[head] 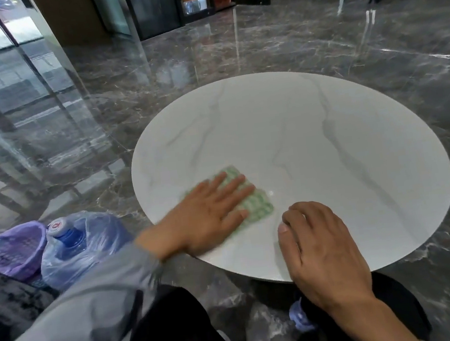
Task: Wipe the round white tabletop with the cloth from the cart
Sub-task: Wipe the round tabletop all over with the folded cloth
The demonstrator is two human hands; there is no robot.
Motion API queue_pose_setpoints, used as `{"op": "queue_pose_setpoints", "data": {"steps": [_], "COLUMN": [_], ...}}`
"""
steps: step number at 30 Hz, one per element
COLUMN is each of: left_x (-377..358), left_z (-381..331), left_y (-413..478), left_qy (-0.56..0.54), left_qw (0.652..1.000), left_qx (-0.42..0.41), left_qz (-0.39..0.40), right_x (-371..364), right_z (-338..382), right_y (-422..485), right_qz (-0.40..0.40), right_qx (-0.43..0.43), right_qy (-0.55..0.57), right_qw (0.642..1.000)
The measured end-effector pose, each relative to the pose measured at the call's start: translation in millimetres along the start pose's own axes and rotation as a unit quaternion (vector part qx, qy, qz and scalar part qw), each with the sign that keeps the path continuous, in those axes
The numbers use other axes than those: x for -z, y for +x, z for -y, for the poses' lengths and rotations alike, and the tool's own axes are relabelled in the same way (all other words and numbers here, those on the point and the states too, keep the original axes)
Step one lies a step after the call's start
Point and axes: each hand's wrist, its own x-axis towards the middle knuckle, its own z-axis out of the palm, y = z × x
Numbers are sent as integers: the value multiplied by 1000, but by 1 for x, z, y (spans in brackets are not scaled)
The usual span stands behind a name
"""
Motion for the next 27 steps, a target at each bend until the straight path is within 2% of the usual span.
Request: {"op": "queue_pose_setpoints", "data": {"steps": [4,7,11,17,20,24,27], "left_x": [24,29,26,-4,-14,-7,2], "left_z": [67,74,46,-46,-66,-54,-19], "left_y": [70,96,89,4,-35,-36,-4], "left_qy": [-9,-7,2,37,48,26,5], "left_qw": [993,990,996,997,991,991,998], "left_qx": [115,139,92,-70,-124,-129,-66], "left_qz": [14,13,13,-10,-26,-10,7], "right_x": [0,-1,-1,1,1,2,2], "right_z": [0,-1,0,1,0,2,0], "right_y": [0,0,-1,-3,-4,-3,-3], "right_qz": [-12,-14,-29,-59,-65,-50,-36], "right_qx": [2,2,-7,-6,1,4,7], "right_qy": [5,6,16,42,43,22,6], "right_qw": [1000,1000,999,997,997,998,999]}}
